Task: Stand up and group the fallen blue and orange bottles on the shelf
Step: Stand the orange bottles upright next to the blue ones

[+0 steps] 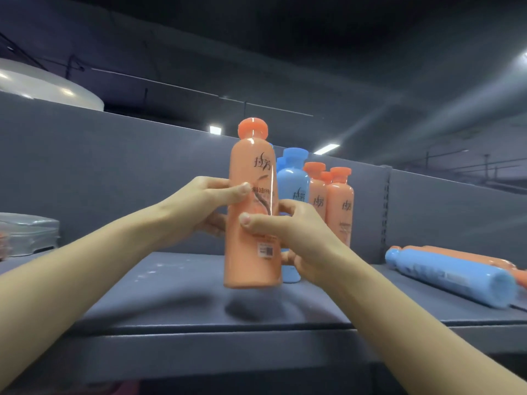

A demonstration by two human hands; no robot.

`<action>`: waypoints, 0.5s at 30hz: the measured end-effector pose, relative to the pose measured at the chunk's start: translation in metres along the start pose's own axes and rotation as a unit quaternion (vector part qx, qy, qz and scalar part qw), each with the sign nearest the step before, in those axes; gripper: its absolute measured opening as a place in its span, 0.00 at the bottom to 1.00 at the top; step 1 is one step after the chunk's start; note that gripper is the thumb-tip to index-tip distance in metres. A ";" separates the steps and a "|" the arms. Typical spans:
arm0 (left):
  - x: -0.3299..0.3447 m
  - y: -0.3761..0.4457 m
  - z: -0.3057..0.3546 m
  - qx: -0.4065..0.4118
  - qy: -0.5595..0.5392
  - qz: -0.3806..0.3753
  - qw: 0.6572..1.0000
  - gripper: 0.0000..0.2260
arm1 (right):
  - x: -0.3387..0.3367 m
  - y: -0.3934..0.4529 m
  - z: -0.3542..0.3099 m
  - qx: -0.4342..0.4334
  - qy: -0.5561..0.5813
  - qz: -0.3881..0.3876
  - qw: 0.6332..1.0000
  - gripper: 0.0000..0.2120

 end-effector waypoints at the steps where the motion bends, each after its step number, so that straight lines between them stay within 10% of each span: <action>1: 0.002 0.001 0.000 0.001 0.008 -0.007 1.000 0.12 | -0.003 -0.003 0.001 0.002 -0.003 0.006 1.000 0.15; 15: 0.048 0.012 0.009 -0.013 0.076 -0.013 0.997 0.10 | -0.040 -0.027 0.013 -0.007 -0.007 0.084 0.996 0.20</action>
Point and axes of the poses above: each hand's wrist, its own y-axis towards the middle knuckle, its own x-axis out of the palm, z = x × y, the point moved 1 cm from there along y, towards the middle knuckle, and after that the axes turned 4 degrees about -z, right-handed, at the moved point
